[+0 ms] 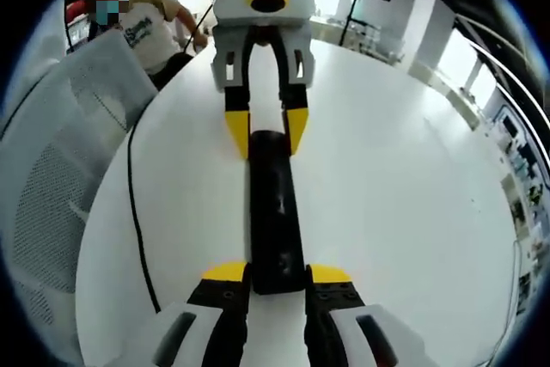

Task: Press the specified remote control buttons in sequence, fully releasing each button before pressing the next.

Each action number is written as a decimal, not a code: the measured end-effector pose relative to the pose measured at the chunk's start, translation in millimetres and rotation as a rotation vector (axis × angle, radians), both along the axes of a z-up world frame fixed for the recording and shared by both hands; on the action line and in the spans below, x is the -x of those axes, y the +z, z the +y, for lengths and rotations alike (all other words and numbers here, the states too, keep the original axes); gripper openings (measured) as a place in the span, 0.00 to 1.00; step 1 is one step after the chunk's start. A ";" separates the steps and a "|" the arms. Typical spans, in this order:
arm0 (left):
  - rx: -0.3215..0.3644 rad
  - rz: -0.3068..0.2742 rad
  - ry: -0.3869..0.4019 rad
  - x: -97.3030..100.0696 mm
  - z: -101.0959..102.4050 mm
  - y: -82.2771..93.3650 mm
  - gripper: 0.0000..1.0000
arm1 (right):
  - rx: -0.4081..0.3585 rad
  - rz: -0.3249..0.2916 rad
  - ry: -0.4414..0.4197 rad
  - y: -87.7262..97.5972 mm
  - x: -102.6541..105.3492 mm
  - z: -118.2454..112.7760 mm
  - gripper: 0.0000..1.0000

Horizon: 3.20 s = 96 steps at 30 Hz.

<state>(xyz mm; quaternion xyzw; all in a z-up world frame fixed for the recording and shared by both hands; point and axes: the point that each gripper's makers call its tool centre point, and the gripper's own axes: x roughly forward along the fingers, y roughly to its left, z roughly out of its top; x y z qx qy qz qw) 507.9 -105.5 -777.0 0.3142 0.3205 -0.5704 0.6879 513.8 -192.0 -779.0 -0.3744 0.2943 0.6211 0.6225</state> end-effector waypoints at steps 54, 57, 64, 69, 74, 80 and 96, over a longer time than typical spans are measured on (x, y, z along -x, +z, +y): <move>-0.043 -0.110 -0.008 -54.1 -0.2 26.9 0.23 | -0.031 -0.088 -0.057 25.9 -45.7 1.9 0.19; -0.046 -0.128 -0.014 -69.7 0.6 30.6 0.23 | -0.034 -0.108 -0.072 28.4 -62.4 2.9 0.19; -0.059 -0.146 -0.021 -103.9 6.0 31.2 0.23 | -0.037 -0.134 -0.079 29.2 -97.5 9.3 0.19; -0.083 -0.157 -0.024 -126.6 10.2 27.4 0.23 | -0.034 -0.151 -0.076 25.7 -120.7 13.6 0.19; -0.086 -0.165 -0.019 -149.8 13.9 23.8 0.23 | -0.039 -0.162 -0.082 19.3 -151.2 14.3 0.19; -0.097 -0.173 -0.018 -176.9 15.9 23.8 0.23 | -0.031 -0.171 -0.087 18.6 -178.2 17.1 0.19; -0.118 -0.140 -0.017 -207.8 18.7 10.6 0.24 | -0.027 -0.142 -0.092 8.8 -200.0 20.3 0.20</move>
